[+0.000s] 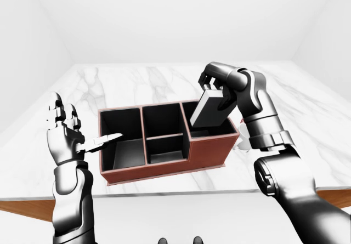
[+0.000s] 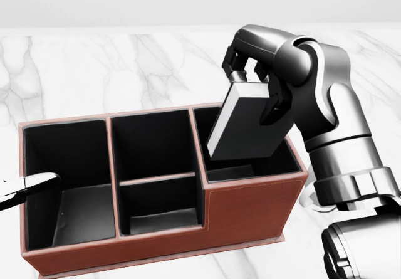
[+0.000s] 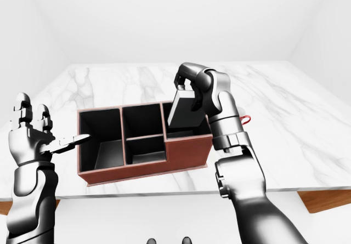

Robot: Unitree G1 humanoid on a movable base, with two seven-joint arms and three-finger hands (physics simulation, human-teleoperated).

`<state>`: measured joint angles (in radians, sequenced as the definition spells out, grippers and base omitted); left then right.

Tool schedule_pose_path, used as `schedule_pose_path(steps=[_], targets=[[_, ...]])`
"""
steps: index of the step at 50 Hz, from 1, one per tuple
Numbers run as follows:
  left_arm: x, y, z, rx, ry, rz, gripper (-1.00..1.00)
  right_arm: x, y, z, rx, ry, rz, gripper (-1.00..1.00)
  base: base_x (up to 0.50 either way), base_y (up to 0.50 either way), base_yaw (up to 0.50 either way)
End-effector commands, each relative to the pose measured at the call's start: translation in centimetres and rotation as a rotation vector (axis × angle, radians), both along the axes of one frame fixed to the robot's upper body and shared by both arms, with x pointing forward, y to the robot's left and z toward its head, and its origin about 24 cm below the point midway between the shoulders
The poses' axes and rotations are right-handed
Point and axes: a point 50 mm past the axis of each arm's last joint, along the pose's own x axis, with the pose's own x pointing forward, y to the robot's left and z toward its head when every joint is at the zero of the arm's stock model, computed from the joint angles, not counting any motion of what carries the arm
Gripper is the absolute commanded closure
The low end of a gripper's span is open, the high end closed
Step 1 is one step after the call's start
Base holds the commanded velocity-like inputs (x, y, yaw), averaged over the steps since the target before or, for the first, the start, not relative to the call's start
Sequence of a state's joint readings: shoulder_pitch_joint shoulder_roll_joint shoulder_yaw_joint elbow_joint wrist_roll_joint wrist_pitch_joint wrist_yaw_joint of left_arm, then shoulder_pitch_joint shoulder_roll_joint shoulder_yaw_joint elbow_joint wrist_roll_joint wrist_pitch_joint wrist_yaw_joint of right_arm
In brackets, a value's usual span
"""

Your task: Pick up the book and place it in the right compartment of the caddy.

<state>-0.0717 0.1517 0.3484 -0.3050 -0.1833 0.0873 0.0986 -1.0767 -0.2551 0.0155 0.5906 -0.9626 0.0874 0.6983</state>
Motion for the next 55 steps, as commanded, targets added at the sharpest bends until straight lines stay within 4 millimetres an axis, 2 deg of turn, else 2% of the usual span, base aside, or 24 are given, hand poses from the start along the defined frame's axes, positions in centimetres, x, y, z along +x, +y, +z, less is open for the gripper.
schedule_pose_path(steps=[1,25,55], targets=[[0.0,0.0,-0.2,-0.002,0.006,-0.001,-1.00,0.2,-0.4,-1.1,0.007,0.042,-0.017,1.00,0.00,0.00,0.00],[0.0,-0.1,-0.2,0.001,0.007,-0.005,-1.00,0.2,0.1,-2.1,0.006,0.077,-0.005,1.00,0.00,0.00,0.00],[0.0,-0.1,-0.2,-0.001,0.007,-0.002,-1.00,0.4,0.0,-4.9,0.006,0.182,-0.017,1.00,0.00,0.00,0.00]])
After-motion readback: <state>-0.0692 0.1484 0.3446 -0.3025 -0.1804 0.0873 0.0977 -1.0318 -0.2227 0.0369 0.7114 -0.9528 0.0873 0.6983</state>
